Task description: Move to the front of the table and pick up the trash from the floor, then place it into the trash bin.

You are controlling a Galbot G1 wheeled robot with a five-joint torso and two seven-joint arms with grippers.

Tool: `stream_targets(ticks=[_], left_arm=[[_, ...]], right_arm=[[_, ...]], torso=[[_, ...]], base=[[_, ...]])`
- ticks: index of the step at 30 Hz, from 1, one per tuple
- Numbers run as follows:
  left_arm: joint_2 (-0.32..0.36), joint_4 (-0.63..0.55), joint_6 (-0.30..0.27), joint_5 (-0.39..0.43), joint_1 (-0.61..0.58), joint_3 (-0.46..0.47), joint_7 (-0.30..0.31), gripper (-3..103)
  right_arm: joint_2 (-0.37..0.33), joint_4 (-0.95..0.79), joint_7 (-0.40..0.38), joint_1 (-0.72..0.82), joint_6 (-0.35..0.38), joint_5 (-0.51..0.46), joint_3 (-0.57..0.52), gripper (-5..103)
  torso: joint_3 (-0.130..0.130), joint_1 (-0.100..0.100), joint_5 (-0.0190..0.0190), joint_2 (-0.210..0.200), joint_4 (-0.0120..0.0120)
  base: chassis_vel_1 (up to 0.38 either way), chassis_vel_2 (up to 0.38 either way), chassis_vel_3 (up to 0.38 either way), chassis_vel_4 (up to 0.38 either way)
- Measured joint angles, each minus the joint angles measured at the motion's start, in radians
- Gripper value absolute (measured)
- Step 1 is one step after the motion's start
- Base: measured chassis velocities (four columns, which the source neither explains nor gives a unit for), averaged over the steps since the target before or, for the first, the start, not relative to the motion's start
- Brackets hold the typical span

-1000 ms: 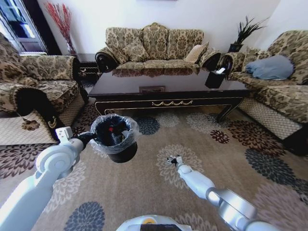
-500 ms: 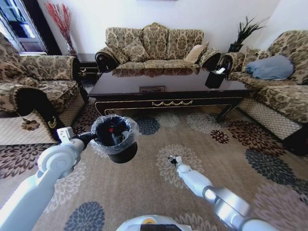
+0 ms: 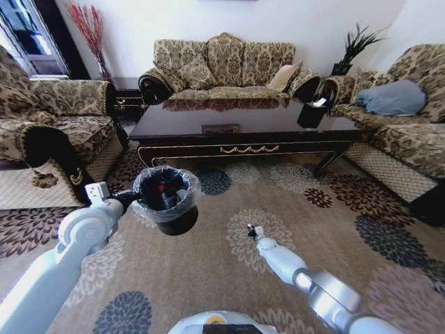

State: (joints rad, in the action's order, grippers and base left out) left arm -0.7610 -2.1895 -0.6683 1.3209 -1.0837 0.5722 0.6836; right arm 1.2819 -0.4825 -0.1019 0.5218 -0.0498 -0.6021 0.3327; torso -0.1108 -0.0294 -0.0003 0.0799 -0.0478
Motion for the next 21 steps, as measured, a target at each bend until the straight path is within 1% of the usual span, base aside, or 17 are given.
stream_targets(ticks=[1,4,5,7,8,9,11,12,13,14,15,17,18,19,21], left_arm=[[0.0,0.0,0.0,0.0,0.0,0.0,0.0,4],[-0.001,0.0,0.0,-0.002,-0.003,0.0,0.001,4],[-0.001,0.0,0.0,-0.002,-0.003,0.0,0.001,4],[-0.003,0.001,0.0,-0.003,-0.006,-0.001,0.001,4],[-0.004,0.002,0.0,-0.004,-0.006,-0.002,0.001,4],[-0.004,0.002,0.0,-0.004,-0.006,-0.002,0.001,4],[-0.013,0.008,0.0,-0.013,-0.012,-0.009,0.001,4],[-0.017,0.011,0.0,-0.017,-0.014,-0.012,0.001,4],[-0.029,0.013,0.001,-0.026,-0.023,-0.019,0.001,4],[-0.029,0.013,0.001,-0.026,-0.023,-0.019,0.001,4],[-0.041,0.014,0.001,-0.038,-0.035,-0.025,-0.001,4],[-0.056,0.014,0.002,-0.054,-0.055,-0.033,-0.005,4],[-0.061,0.014,0.001,-0.06,-0.066,-0.036,-0.007,4],[-0.061,0.014,0.001,-0.06,-0.066,-0.036,-0.007,4],[-0.065,0.011,0.001,-0.066,-0.088,-0.043,-0.007,4]], right_arm=[[-0.006,-0.011,0.003,0.003,-0.005,-0.006,0.0,2],[-0.036,-0.07,0.022,0.018,-0.033,-0.037,0.003,1],[-0.036,-0.07,0.022,0.018,-0.033,-0.037,0.003,1],[-0.088,-0.163,0.025,0.043,-0.061,-0.053,0.007,0],[-0.103,-0.187,0.026,0.05,-0.069,-0.053,0.007,0],[-0.103,-0.187,0.026,0.05,-0.069,-0.053,0.007,0],[-0.179,-0.302,0.028,0.081,-0.1,-0.036,-0.001,0],[-0.201,-0.34,0.03,0.09,-0.113,-0.028,-0.007,0],[-0.231,-0.392,0.044,0.104,-0.147,0.001,-0.023,0],[-0.231,-0.392,0.044,0.104,-0.147,0.001,-0.023,0],[-0.252,-0.427,0.059,0.114,-0.178,0.028,-0.035,0],[-0.283,-0.48,0.071,0.128,-0.204,0.043,-0.052,0],[-0.298,-0.511,0.071,0.135,-0.209,0.04,-0.061,0],[-0.298,-0.511,0.071,0.135,-0.209,0.04,-0.061,0],[-0.324,-0.582,0.071,0.148,-0.218,0.028,-0.088,0]], torso=[[0.0,0.0,0.0002,0.0,0.0003],[0.0,0.0,0.0003,0.0,0.0008],[0.0,0.0,0.0003,0.0,0.0008],[0.0,0.0,0.0005,0.0,0.0007],[0.0,0.0,0.0005,0.0,0.0007],[0.0,0.0,0.0005,0.0,0.0007],[0.0,0.0,0.0006,0.0,0.0005],[0.0,0.0,0.0001,0.0,0.0002],[0.0,0.0,0.0001,0.0,0.0002],[0.0,0.0,0.0001,0.0,0.0002],[0.0,0.0,0.0006,0.0,0.0005],[0.0,0.0,0.0004,0.0,0.0007],[0.0,0.0,0.0002,0.0,0.0007],[0.0,0.0,0.0002,0.0,0.0007],[0.0,0.0,0.0004,0.0,0.0006]], base=[[0.0,0.0,0.0,0.0],[0.0,0.0,0.0,0.0],[0.0,0.0,0.0,0.0],[0.0,0.0,0.0,0.0],[0.0,0.0,0.0,0.0],[0.0,0.0,0.0,0.0],[0.0,0.0,0.0,0.0],[0.0,0.0,0.0,0.0],[0.0,0.0,0.0,0.0],[0.0,0.0,0.0,0.0],[0.0,0.0,0.0,0.0],[0.0,0.0,0.0,0.0],[0.0,0.0,0.0,0.0],[0.0,0.0,0.0,0.0],[0.0,0.0,0.0,0.0]])
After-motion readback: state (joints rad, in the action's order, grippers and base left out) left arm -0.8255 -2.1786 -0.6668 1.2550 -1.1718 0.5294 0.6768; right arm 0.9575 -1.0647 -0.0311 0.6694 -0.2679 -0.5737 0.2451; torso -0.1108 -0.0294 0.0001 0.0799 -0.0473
